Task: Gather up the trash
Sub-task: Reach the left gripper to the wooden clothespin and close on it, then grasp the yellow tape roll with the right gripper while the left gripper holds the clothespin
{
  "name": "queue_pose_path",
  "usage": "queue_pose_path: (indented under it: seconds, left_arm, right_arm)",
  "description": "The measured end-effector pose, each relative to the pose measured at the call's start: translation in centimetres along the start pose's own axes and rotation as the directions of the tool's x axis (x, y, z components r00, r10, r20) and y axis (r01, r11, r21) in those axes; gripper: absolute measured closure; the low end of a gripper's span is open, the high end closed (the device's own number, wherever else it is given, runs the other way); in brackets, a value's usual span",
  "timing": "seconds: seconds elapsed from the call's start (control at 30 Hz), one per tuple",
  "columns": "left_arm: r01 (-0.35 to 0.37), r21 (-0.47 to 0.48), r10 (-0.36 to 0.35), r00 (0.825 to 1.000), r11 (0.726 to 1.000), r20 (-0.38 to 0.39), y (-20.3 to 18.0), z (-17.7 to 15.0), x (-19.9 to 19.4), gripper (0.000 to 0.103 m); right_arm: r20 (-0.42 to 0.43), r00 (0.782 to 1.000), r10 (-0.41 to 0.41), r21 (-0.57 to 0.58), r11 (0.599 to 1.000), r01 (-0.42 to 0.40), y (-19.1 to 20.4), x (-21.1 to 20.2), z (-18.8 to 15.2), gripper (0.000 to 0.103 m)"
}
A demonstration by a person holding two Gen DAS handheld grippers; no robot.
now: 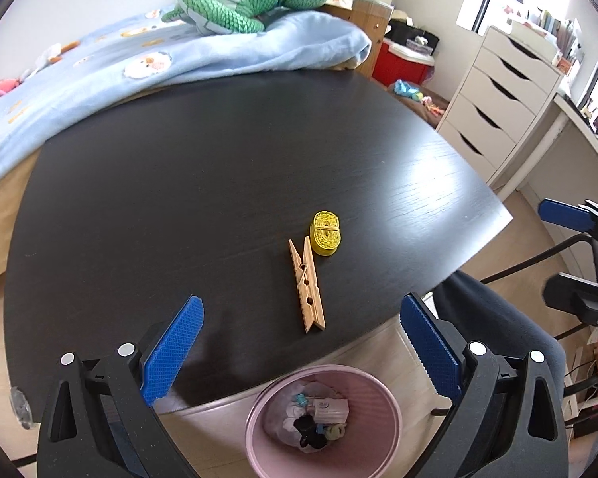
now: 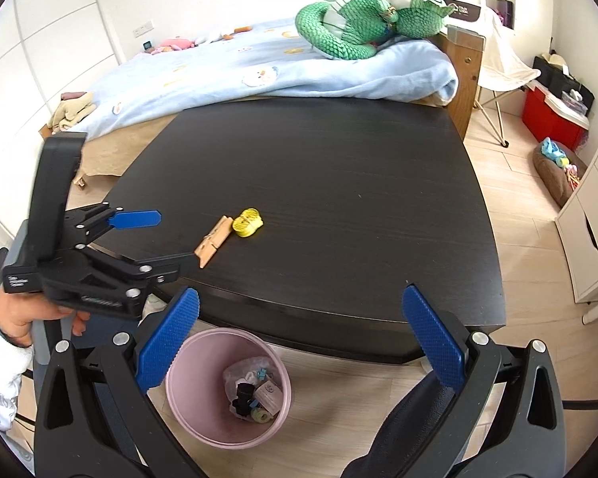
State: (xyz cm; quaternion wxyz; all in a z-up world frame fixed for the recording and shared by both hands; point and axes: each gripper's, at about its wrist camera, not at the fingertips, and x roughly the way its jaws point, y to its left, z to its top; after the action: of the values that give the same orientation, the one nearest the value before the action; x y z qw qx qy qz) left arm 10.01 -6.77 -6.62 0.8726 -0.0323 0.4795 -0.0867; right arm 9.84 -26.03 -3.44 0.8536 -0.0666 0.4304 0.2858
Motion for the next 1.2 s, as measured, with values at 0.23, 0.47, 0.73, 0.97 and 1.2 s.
queue_pose_path:
  seconds: [0.23,0.47,0.73,0.97,1.2]
  left_arm:
    - [-0.02,-0.008,0.02,0.999,1.0,-0.04,-0.2,0.0,1.9,0.035]
    - [-0.007,-0.005,0.007,0.999,1.0,-0.04,-0.2,0.1,1.9,0.082]
    - [-0.003,0.015,0.004,1.0,1.0,-0.02,0.2,-0.3,1.4,0.09]
    - [-0.02,0.033,0.019,1.0,0.999,0.024,0.8,-0.3,-0.1,0.09]
    - [-0.047,0.042,0.045,0.997,0.998,0.059,1.6,-0.6,-1.6,0.09]
  right_arm:
    - [-0.008,1.0,-0.006,0.011,1.0,0.007,-0.7,0.3,-0.3,0.003]
    - [-0.008,1.0,-0.003,0.008,1.0,0.003,-0.7,0.5,-0.3,0.003]
    - [-0.018,1.0,0.004,-0.007,1.0,-0.004,0.0,1.2,0.0,0.003]
    - [-0.025,1.0,0.009,-0.035,0.999,-0.01,1.0,1.9,0.8,0.003]
    - [-0.04,0.999,0.007,-0.064,0.998,-0.01,2.3,3.3,2.3,0.003]
